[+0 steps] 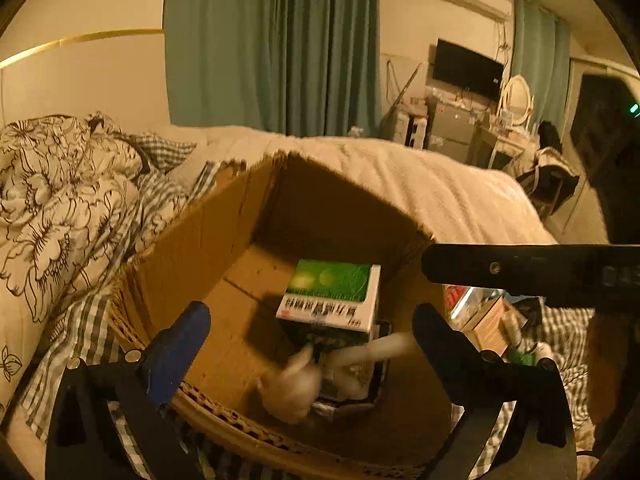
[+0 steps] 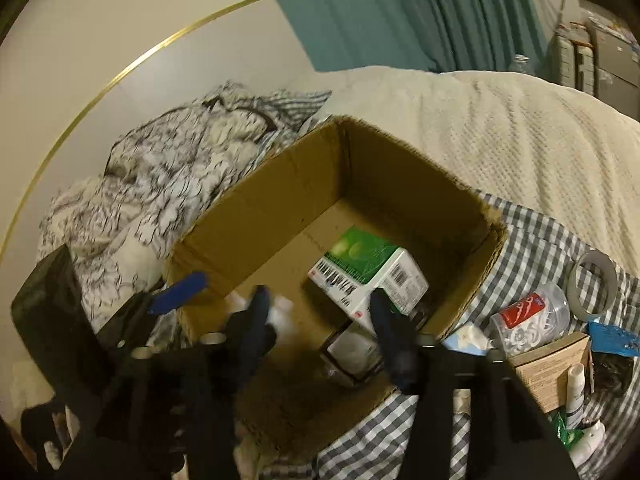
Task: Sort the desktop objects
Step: 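Drop the plush toy into the cardboard box with the left gripper, then grasp the green snack packet with the left gripper while the right grasps the white bottle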
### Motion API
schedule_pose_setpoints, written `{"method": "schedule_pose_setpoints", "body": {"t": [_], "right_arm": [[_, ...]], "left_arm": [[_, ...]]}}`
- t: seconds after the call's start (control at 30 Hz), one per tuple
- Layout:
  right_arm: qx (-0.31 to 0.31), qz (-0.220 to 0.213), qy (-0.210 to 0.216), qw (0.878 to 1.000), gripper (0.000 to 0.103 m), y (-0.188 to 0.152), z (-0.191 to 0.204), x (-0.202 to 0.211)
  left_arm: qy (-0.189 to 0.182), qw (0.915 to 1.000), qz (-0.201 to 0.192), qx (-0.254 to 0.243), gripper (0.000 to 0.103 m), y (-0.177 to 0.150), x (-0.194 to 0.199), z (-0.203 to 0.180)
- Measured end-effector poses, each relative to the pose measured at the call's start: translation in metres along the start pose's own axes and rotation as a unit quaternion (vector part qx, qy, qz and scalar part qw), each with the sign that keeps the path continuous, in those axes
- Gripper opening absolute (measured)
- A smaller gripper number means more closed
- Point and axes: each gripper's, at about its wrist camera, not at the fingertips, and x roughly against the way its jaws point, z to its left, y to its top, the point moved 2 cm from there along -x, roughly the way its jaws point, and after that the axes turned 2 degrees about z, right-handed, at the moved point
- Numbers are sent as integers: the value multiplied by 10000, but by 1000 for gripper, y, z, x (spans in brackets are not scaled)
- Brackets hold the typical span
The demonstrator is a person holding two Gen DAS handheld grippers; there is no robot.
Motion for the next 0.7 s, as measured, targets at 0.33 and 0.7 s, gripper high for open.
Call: {"method": "schedule_pose_setpoints", "body": {"t": [0.33, 0.7], "right_arm": [[29, -256, -811, 9964, 56, -25, -26, 94], [-175, 247, -1832, 9826, 59, -121, -144, 143]], "left_arm": [[8, 10000, -31, -33, 103, -4, 43, -32], [-183, 9983, 553, -91, 103, -66, 16, -135]]}}
